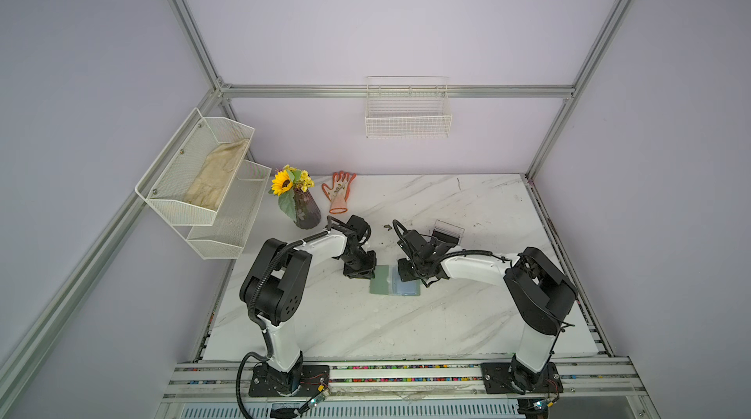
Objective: Insert credit cards into a card holder
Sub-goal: Turn over the card slot in the card holder.
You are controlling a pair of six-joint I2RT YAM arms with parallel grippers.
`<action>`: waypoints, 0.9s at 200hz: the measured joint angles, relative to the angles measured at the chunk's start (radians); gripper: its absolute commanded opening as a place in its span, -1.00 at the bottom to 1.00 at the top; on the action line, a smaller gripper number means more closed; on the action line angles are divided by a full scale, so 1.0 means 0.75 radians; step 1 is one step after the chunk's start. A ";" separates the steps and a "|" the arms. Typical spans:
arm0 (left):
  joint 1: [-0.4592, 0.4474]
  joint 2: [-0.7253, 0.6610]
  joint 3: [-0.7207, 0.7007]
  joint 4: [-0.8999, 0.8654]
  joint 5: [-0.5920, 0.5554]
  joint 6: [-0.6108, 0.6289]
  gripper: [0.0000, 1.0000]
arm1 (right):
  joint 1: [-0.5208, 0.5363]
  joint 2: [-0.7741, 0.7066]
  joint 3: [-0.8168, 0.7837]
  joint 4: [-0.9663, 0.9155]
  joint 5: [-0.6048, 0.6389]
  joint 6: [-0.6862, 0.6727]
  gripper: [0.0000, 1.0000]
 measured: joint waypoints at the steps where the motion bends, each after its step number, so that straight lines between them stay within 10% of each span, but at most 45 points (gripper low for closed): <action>1: 0.000 0.000 0.000 0.000 0.000 0.000 -0.71 | 0.000 0.000 0.000 0.000 0.001 0.000 -0.09; 180: 0.003 -0.001 -0.012 0.023 0.021 -0.002 -0.72 | -0.015 0.004 0.002 -0.003 0.057 0.000 -0.10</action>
